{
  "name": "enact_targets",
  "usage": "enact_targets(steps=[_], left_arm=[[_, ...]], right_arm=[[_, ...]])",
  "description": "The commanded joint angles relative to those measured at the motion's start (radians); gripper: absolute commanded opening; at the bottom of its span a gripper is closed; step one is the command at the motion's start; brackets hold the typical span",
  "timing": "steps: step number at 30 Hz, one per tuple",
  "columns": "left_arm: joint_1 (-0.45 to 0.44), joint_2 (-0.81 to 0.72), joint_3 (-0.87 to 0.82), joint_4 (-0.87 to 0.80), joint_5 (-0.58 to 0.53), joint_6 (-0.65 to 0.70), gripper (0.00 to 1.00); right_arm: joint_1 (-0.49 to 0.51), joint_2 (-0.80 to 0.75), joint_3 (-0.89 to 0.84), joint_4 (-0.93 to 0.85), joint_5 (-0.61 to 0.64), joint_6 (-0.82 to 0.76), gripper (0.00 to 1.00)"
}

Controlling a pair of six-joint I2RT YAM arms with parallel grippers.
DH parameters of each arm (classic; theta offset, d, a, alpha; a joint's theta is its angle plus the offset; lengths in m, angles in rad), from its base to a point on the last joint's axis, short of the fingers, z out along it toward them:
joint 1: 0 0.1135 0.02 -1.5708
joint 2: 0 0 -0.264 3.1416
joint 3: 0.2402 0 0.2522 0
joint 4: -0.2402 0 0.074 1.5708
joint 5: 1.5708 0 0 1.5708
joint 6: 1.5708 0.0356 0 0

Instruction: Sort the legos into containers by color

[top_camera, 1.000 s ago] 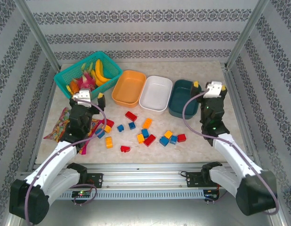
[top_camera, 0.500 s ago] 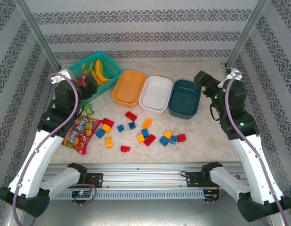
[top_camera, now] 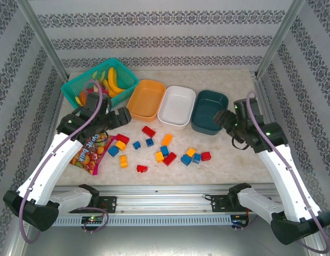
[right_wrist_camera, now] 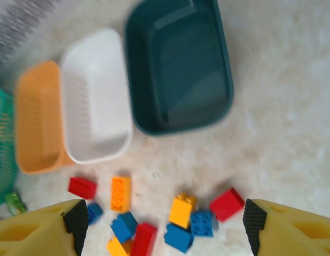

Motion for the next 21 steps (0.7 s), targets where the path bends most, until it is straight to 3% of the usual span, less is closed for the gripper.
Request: enact_targets(steps=[1,12,21], left_arm=[[-0.075,0.01,-0.062,0.034,0.063,-0.057,1.0],[-0.255,0.098,-0.188,0.261,0.06,-0.04,1.0],[-0.292,0.13,-0.186,0.294,0.056,-0.047,1.0]], right_arm=[[0.009,0.003,-0.139,-0.018,-0.094,0.152,0.78],[0.008,0.119,-0.537,0.422,-0.227,0.429,0.74],[-0.005,0.191,-0.618,0.547,-0.223,0.545,0.72]])
